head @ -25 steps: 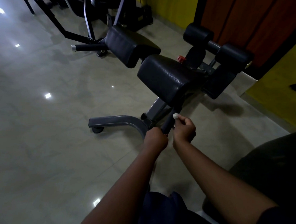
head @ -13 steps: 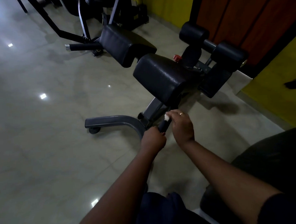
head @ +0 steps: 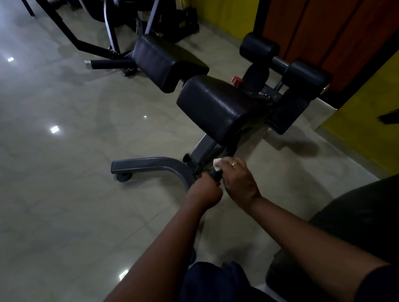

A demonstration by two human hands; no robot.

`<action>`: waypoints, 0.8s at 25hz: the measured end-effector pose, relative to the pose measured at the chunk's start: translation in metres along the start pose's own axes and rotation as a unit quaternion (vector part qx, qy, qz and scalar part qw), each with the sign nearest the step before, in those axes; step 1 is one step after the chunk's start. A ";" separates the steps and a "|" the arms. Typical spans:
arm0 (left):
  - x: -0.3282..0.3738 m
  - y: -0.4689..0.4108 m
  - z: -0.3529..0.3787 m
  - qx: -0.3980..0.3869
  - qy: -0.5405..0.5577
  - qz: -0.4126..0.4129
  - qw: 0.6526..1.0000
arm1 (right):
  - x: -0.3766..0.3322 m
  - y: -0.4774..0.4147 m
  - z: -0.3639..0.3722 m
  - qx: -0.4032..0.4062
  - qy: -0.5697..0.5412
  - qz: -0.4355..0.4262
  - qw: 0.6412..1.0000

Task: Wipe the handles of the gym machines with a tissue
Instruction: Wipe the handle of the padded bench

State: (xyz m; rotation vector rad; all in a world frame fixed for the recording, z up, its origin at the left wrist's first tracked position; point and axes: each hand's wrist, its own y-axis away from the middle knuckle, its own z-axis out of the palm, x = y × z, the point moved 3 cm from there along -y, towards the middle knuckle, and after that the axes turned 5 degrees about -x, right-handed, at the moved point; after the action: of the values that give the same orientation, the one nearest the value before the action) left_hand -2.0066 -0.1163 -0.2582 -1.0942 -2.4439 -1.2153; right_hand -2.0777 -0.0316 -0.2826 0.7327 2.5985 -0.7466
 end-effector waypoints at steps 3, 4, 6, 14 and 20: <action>0.002 0.000 0.001 -0.007 -0.011 -0.002 1.000 | 0.009 -0.002 -0.013 -0.041 0.003 -0.143 0.989; 0.003 0.001 0.001 -0.006 -0.014 -0.007 1.000 | 0.019 -0.011 -0.013 -0.054 0.021 -0.160 0.985; 0.003 0.001 0.000 -0.004 -0.021 -0.017 1.000 | 0.032 -0.034 -0.009 -0.063 0.032 -0.116 0.991; 0.001 -0.001 0.003 0.005 -0.039 -0.013 0.999 | 0.027 -0.049 -0.010 -0.124 0.034 -0.246 0.961; 0.000 0.000 0.003 0.013 -0.031 -0.001 0.999 | 0.015 -0.023 0.012 -0.076 0.018 -0.184 0.980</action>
State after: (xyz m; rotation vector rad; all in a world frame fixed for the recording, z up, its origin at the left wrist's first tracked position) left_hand -2.0060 -0.1139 -0.2596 -1.1400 -2.4996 -1.1634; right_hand -2.1003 -0.0496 -0.2896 0.2225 2.8228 -0.6260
